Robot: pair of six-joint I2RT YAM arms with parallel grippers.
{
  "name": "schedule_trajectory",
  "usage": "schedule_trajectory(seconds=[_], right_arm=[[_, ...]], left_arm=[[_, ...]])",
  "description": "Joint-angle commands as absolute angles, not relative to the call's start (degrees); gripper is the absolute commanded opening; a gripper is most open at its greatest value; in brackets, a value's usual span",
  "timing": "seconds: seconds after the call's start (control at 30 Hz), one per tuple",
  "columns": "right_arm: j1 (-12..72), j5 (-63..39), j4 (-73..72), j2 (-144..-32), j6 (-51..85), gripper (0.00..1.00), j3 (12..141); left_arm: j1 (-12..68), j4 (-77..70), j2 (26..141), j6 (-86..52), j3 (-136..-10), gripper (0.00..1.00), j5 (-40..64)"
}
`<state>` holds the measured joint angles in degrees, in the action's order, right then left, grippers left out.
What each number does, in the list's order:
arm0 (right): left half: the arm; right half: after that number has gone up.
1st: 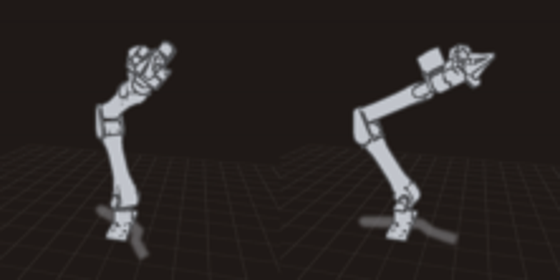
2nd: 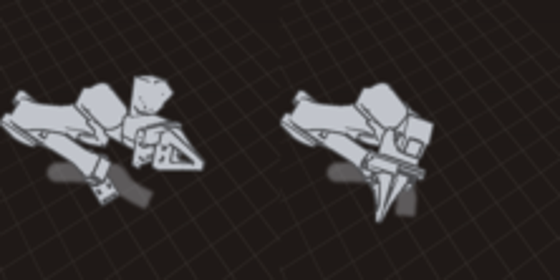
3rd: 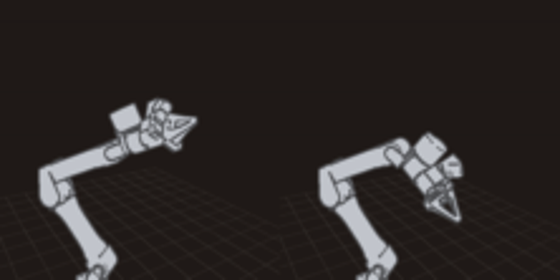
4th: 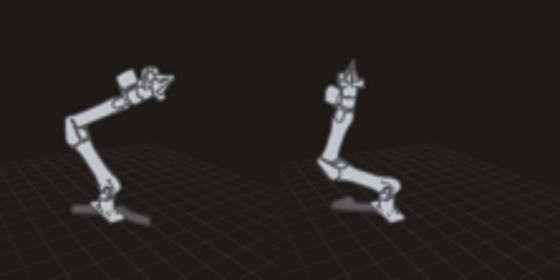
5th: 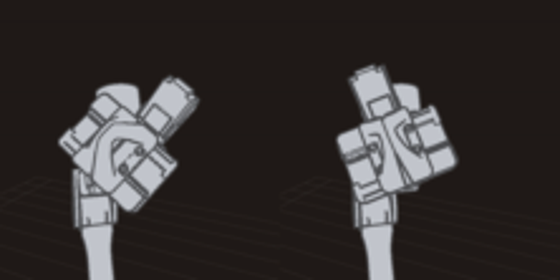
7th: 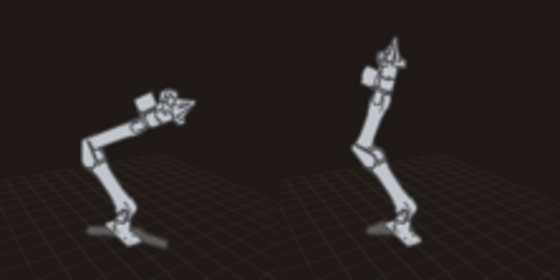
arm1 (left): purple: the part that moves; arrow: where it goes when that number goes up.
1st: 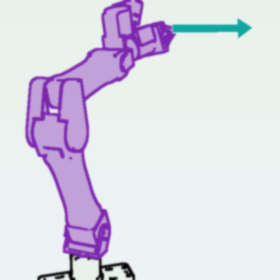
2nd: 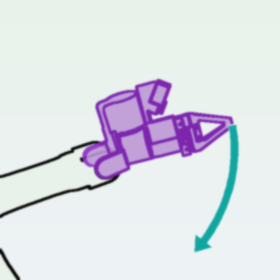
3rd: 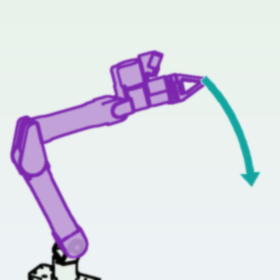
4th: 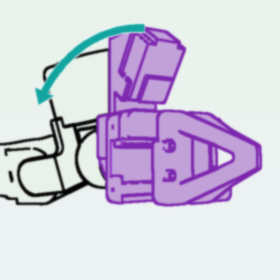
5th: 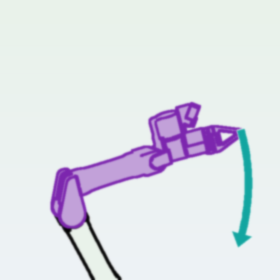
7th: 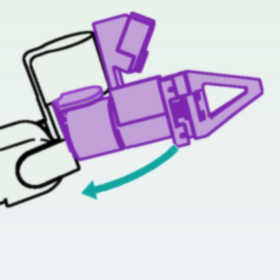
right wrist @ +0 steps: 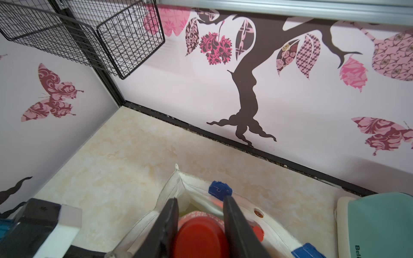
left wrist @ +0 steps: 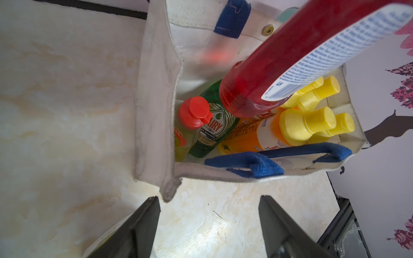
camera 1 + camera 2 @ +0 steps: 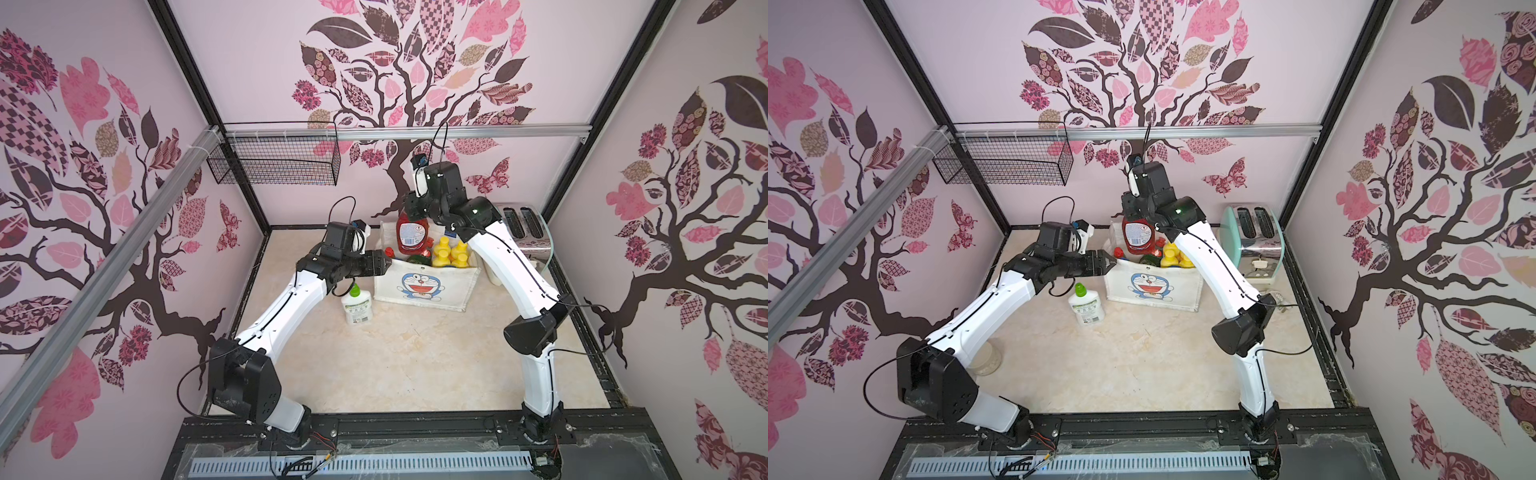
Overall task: Pack dish soap into the shopping bag
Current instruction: Place the bottle of dish soap in the shopping bag.
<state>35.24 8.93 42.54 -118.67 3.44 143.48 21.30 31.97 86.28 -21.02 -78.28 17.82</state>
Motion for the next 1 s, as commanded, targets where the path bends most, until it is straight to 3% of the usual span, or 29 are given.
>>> schedule_trajectory(seconds=[0.0, 0.43, 0.97], right_arm=[[35.3, 9.1, 36.8, -114.5, 3.3, 0.0, 147.1], [35.3, 10.2, 35.5, -118.5, 1.6, 0.0, 146.8], [35.2, 7.4, 33.6, -120.2, 1.2, 0.0, 145.4]], left_arm=[[21.4, 32.7, 84.0, -21.2, -81.5, 0.78, 16.0], [23.8, 32.6, 90.2, -19.5, -84.3, 0.78, 7.6], [25.7, 34.3, 88.9, -20.0, -77.5, 0.63, 8.6]])
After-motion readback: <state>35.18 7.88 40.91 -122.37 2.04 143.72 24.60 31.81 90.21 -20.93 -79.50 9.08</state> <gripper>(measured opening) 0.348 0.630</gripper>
